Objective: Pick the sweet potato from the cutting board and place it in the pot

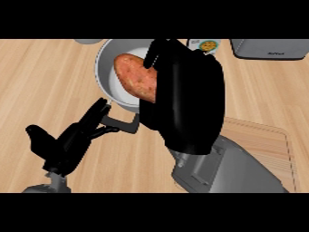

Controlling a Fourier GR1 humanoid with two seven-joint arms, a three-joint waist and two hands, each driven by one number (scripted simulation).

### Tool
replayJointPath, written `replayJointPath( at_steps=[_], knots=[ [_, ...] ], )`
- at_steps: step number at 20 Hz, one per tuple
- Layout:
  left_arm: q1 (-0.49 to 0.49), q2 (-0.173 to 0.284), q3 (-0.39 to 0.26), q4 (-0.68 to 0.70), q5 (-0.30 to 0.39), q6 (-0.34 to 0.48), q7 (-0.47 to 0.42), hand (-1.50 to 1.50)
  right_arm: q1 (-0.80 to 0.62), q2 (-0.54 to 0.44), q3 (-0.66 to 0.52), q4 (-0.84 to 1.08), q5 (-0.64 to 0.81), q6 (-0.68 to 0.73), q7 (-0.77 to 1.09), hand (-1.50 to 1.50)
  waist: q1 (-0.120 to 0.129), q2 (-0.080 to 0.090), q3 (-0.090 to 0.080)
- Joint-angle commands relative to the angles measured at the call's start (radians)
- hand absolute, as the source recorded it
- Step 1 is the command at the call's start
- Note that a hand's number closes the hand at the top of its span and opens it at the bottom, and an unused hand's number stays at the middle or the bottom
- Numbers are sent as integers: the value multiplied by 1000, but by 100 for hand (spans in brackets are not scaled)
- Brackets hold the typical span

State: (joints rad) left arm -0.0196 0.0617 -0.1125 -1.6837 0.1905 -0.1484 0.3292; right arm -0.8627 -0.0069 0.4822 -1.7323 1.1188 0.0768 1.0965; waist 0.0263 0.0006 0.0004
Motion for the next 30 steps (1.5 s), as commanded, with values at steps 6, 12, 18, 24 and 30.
replayJointPath(
  at_steps=[6, 12, 18, 24, 30],
  knots=[
    [-5, 0, 10, 72, -11, -17, -39, 0, -194, 7, -88, 491, -142, -263, -122, 150, 3, 7, -1],
    [5, 2, 1, 37, 5, -31, -19, 0, -348, 7, -154, 830, -227, -456, -257, 150, 37, 18, -2],
    [5, -25, -46, 27, -28, -19, -18, 0, -446, 7, -139, 1042, -380, -598, -353, 150, 64, 22, -2],
    [-69, -7, -14, 30, 4, -31, 32, 0, -464, 7, -176, 1197, -525, -623, -466, 150, 82, 30, -2],
    [-73, -17, -33, 56, -2, -49, 4, 0, -361, 7, -257, 1144, -705, -828, -612, -150, 114, 48, 1]
  ],
)
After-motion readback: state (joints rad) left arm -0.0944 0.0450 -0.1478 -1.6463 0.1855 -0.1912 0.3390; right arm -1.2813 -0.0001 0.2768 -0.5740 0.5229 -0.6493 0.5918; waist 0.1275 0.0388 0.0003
